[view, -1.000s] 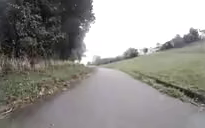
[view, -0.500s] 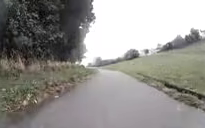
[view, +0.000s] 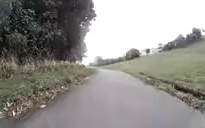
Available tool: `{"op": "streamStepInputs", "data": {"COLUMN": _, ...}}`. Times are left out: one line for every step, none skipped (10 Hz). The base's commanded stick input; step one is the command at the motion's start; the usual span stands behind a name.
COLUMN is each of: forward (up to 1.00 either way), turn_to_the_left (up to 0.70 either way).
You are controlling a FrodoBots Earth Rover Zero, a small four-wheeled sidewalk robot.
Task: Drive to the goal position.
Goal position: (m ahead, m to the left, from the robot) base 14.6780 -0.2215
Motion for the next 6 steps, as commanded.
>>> {"op": "streamStepInputs", "data": {"forward": 1.0, "turn_to_the_left": 0.01}}
{"op": "streamStepInputs", "data": {"forward": 1.0, "turn_to_the_left": 0.0}}
{"op": "streamStepInputs", "data": {"forward": 1.0, "turn_to_the_left": -0.04}}
{"op": "streamStepInputs", "data": {"forward": 1.0, "turn_to_the_left": -0.07}}
{"op": "streamStepInputs", "data": {"forward": 1.0, "turn_to_the_left": -0.16}}
{"op": "streamStepInputs", "data": {"forward": 1.0, "turn_to_the_left": -0.14}}
